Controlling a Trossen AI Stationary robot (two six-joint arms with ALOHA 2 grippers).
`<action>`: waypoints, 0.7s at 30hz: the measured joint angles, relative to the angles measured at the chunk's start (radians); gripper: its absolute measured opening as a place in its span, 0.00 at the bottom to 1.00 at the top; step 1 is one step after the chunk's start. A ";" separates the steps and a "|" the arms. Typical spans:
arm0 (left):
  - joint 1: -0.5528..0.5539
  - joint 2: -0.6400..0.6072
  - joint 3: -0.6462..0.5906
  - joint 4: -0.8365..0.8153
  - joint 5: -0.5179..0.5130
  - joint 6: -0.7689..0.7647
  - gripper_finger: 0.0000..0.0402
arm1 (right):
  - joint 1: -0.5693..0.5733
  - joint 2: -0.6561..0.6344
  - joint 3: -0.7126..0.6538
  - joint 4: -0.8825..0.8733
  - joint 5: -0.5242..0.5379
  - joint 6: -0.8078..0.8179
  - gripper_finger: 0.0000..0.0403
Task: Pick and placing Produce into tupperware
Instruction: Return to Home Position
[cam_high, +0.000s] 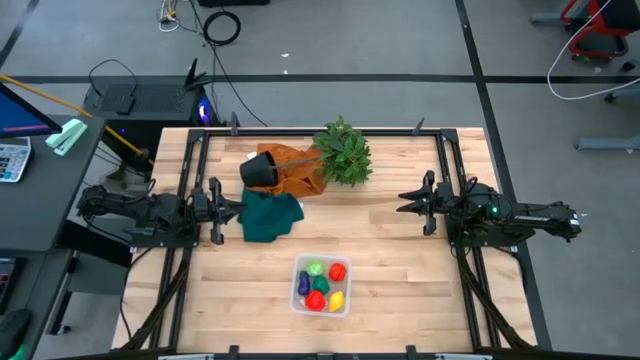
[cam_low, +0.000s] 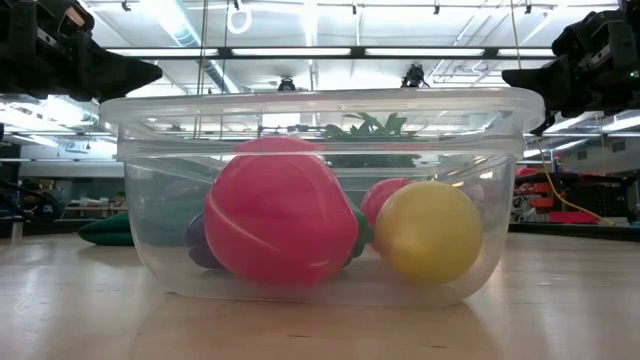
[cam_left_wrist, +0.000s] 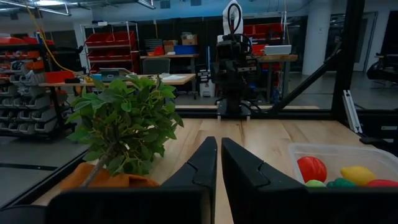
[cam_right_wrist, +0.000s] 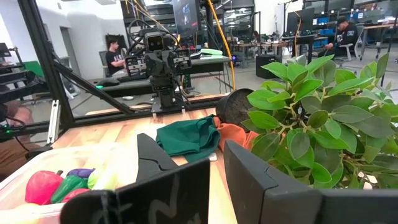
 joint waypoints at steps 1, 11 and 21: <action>0.000 0.000 0.000 0.000 0.000 0.000 0.07 | 0.000 0.000 0.000 0.000 0.000 0.000 0.00; 0.000 0.000 0.000 0.000 0.000 0.000 0.10 | 0.000 0.000 0.000 0.000 0.000 0.000 0.00; 0.000 0.000 0.000 0.000 0.000 0.000 0.06 | 0.000 0.000 0.000 0.001 0.004 0.000 0.00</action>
